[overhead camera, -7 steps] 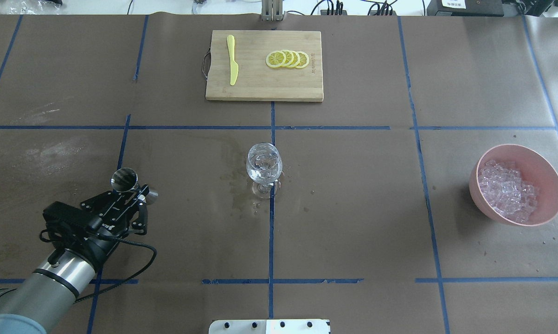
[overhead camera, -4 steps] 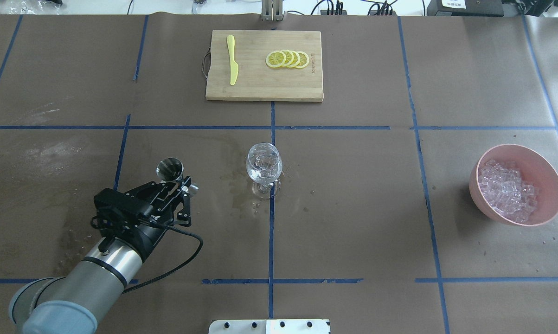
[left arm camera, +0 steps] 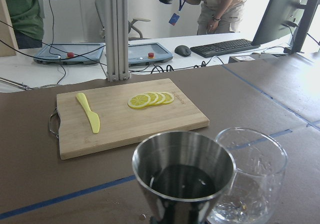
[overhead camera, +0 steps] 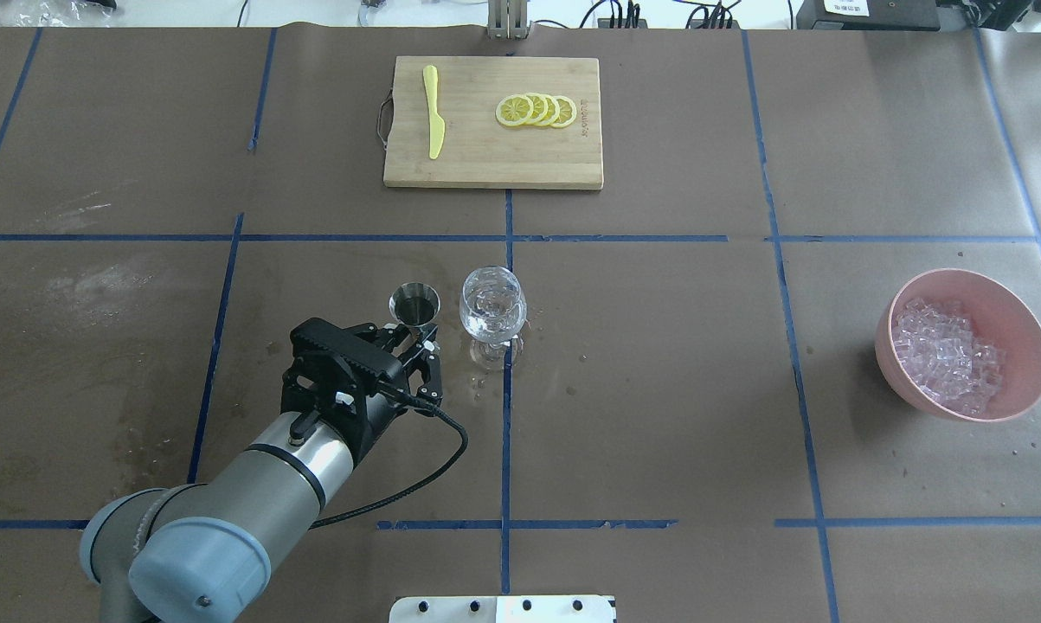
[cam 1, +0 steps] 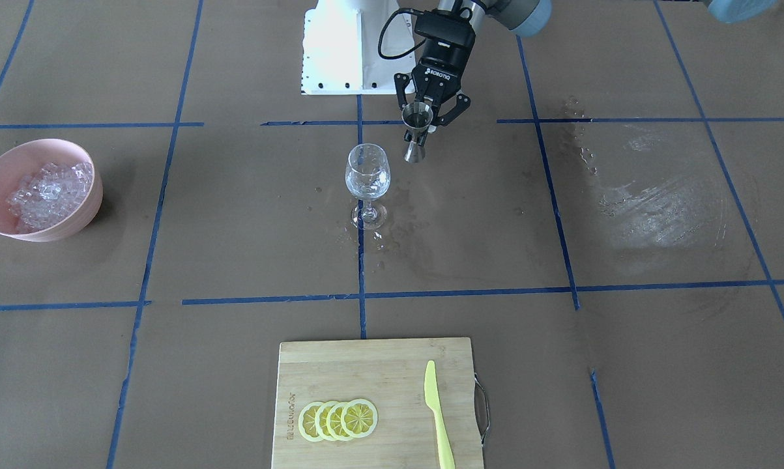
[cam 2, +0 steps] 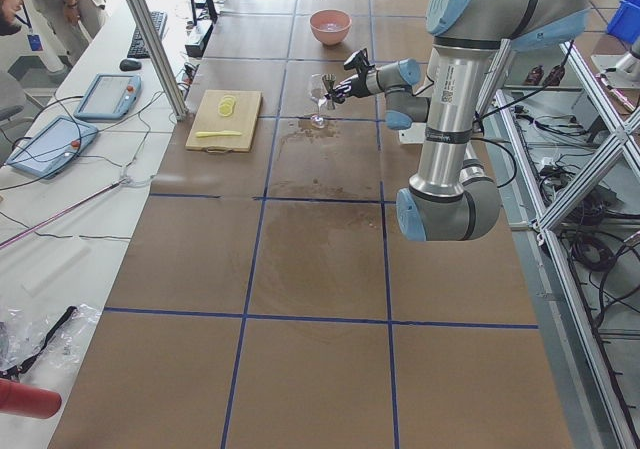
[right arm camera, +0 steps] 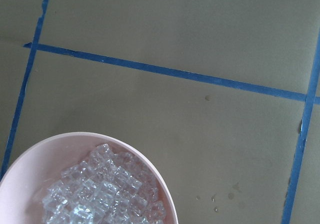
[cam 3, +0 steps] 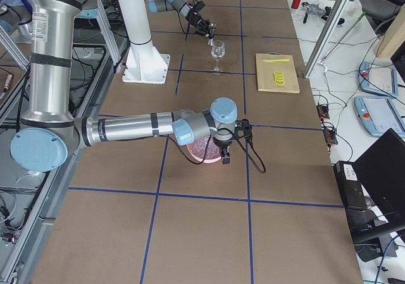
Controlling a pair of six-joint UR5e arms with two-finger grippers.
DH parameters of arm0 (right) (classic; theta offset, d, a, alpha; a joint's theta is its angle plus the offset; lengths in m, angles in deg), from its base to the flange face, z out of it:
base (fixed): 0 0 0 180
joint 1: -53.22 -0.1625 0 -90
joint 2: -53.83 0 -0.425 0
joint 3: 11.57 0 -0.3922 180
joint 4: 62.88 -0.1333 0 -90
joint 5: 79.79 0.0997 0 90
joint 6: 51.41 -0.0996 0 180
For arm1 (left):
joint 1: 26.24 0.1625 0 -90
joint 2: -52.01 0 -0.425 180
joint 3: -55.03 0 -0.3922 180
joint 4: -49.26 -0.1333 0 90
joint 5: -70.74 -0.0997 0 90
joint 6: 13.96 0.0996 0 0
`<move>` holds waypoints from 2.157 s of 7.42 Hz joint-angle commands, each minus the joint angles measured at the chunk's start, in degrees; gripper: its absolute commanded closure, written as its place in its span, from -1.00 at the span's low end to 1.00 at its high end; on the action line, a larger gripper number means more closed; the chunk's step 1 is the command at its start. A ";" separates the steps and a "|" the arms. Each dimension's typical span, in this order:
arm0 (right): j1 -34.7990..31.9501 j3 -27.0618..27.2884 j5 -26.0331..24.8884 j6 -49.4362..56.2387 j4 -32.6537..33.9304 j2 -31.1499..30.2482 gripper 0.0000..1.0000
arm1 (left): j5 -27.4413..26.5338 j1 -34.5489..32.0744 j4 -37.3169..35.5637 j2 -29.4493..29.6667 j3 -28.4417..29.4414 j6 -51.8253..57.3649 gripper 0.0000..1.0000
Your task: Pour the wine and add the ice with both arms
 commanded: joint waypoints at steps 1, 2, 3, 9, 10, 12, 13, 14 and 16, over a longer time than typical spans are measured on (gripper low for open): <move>0.00 0.00 -0.03 -0.09 -0.06 -0.01 -1.00 | 1.55 -2.22 -8.25 1.65 -1.60 9.44 1.00; 0.00 0.00 -0.03 -0.09 -0.14 -0.01 -1.00 | 3.83 -2.94 -12.92 2.36 -2.58 9.55 1.00; 0.00 0.00 -0.03 -0.09 -0.14 -0.01 -1.00 | 5.07 -3.81 -19.84 4.02 -3.63 10.60 1.00; 0.00 0.00 0.06 -0.09 -0.14 -0.18 -1.00 | 7.72 -4.70 -48.07 15.52 -3.55 30.70 1.00; 0.00 0.09 0.06 -0.18 -0.14 -0.18 -1.00 | 7.72 -4.61 -52.13 17.90 -3.47 32.48 1.00; 0.00 0.09 0.06 -0.18 -0.14 -0.18 -1.00 | 7.63 -4.70 -56.96 19.57 -2.77 39.03 1.00; 0.00 0.18 0.14 -0.18 -0.14 -0.18 -1.00 | 7.63 -4.88 -57.70 20.29 -2.59 40.30 1.00; 0.00 0.18 0.15 -0.18 -0.14 -0.18 -1.00 | 7.63 -4.96 -59.71 20.82 -2.59 43.62 1.00; 0.00 0.26 0.15 -0.18 -0.14 -0.18 -1.00 | 7.63 -5.40 -64.81 23.72 -2.33 49.97 1.00</move>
